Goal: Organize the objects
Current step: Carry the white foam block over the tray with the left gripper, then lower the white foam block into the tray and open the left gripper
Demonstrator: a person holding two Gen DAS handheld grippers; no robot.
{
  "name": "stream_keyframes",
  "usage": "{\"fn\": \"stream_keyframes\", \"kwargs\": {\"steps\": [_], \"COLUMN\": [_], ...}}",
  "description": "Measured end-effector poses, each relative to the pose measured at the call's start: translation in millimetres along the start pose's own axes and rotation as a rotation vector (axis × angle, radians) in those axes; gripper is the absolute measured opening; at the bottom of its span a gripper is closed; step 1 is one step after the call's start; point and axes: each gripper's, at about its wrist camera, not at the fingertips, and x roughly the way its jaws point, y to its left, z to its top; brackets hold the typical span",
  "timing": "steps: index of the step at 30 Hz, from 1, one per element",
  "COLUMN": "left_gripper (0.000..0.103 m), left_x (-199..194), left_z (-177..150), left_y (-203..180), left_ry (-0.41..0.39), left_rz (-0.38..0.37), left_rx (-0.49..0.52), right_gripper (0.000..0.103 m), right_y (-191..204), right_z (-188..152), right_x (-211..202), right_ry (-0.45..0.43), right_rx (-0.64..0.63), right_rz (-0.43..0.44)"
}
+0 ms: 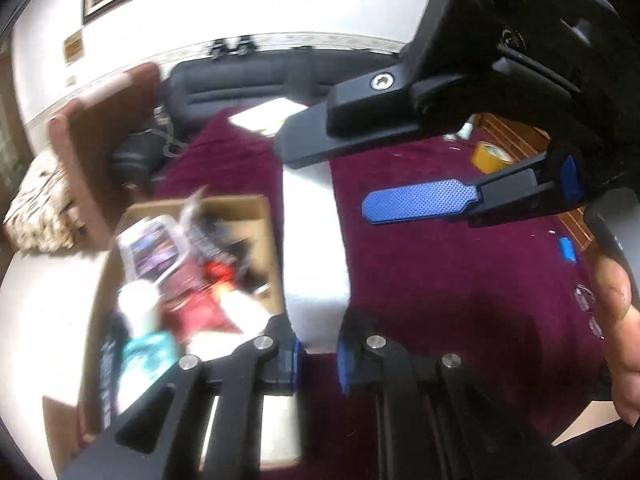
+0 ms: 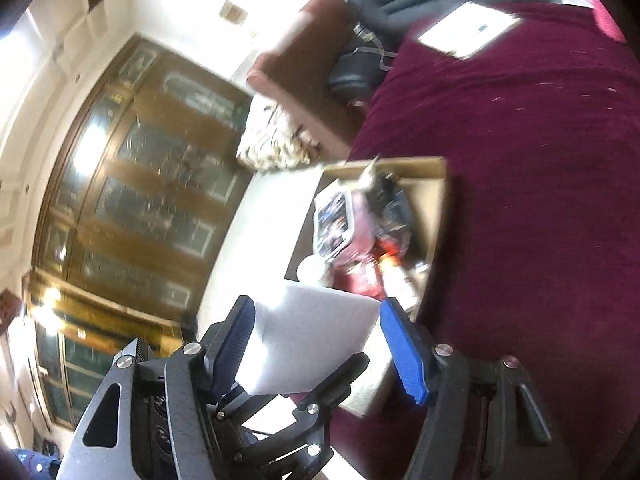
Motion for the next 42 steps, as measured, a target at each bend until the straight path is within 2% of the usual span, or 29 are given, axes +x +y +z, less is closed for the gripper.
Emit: {"fn": "stream_keyframes", "kwargs": {"steps": [5,11,15,20,31,42], "left_gripper": [0.013,0.013,0.013,0.013,0.013,0.014], "left_x": [-8.1,6.1,10.7,15.0,27.2,46.2], "left_z": [-19.5,-27.6,-40.5,-43.9,-40.7,-17.7], "left_y": [41.1,85.6,101.0,110.4,128.4,133.3], "left_ry": [0.025,0.090,0.119,0.131,0.148,0.151], "left_rz": [0.034,-0.004,-0.028,-0.052,-0.029,-0.038], "left_rx": [-0.097,-0.214,-0.245,-0.243,-0.205,-0.153], "right_gripper": [0.071,0.071,0.071,0.071,0.071,0.071], "right_y": [20.8,25.6,26.1,31.4,28.5,15.5], "right_z": [-1.7,0.7,1.3,5.2,14.1,26.5], "right_x": [42.3,83.8,96.4,100.1,116.3,115.8], "right_ry": [0.070,0.116,0.124,0.109,0.088,0.043], "right_rx": [-0.045,-0.050,-0.044,-0.048,-0.025,0.014], "right_rz": [-0.011,-0.063,-0.094,-0.121,-0.163,-0.204]}}
